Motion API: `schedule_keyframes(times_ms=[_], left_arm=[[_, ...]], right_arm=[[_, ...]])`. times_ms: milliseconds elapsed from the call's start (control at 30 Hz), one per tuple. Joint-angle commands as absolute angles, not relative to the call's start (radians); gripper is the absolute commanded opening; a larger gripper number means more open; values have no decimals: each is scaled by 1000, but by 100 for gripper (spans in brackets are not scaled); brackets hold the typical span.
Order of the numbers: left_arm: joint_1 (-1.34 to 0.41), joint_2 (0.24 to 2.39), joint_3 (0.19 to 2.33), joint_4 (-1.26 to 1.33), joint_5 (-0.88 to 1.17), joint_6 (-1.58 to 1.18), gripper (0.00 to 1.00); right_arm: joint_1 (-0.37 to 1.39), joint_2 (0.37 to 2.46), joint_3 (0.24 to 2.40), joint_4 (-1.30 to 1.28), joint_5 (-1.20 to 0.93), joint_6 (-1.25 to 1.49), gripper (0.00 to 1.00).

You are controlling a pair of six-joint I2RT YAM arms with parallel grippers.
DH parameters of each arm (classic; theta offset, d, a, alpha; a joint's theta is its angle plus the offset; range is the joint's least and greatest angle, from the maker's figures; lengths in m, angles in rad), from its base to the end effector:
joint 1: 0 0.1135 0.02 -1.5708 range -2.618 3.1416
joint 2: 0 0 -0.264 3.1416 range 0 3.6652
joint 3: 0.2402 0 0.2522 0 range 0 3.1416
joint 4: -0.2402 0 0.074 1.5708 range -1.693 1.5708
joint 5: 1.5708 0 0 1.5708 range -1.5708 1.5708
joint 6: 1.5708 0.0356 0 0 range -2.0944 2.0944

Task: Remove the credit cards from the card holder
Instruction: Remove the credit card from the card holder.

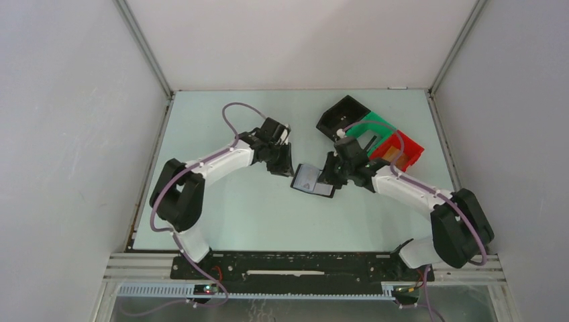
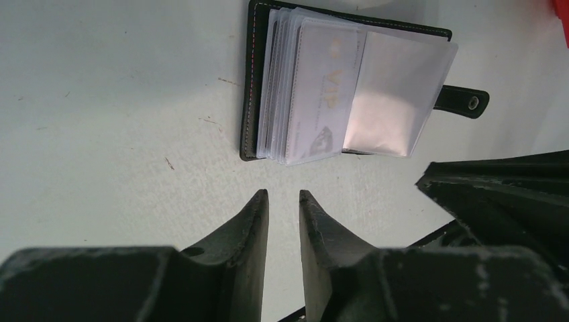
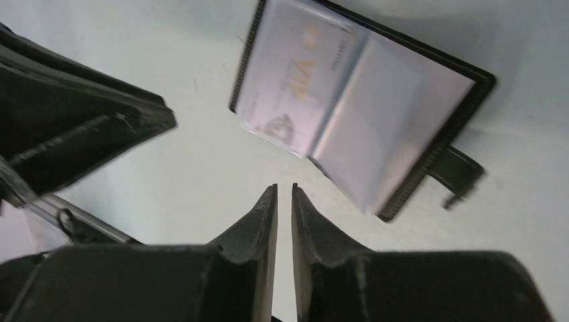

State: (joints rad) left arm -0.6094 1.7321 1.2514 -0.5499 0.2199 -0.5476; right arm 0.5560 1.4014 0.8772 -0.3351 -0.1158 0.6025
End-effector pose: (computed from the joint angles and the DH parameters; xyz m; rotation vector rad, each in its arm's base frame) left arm 0.2934 -0.2143 0.2207 0.1678 2.7265 -0.6657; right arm 0.2433 0.1560 0.2202 0.0044 2.5337 0.6381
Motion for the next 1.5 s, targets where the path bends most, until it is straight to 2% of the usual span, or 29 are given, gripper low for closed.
schedule_keyframes(times_ms=[0, 100, 333, 733, 1367, 1467], left_arm=[[-615, 1750, 1301, -515, 239, -567, 29], [-616, 1772, 1303, -497, 260, -571, 29], [-632, 1848, 1365, -505, 263, -565, 31], [-642, 1965, 1466, -528, 297, -559, 31], [-666, 1985, 1469, -510, 369, -561, 30], [-665, 1963, 1477, -546, 296, -548, 31]], right_arm=[[588, 1454, 860, -111, -61, 816, 20], [579, 1515, 858, -93, -12, 847, 16], [542, 1602, 829, -107, 37, 874, 15], [507, 1596, 718, -74, 45, 887, 14], [505, 1624, 715, -64, 17, 888, 14], [505, 1624, 716, -64, 14, 890, 14]])
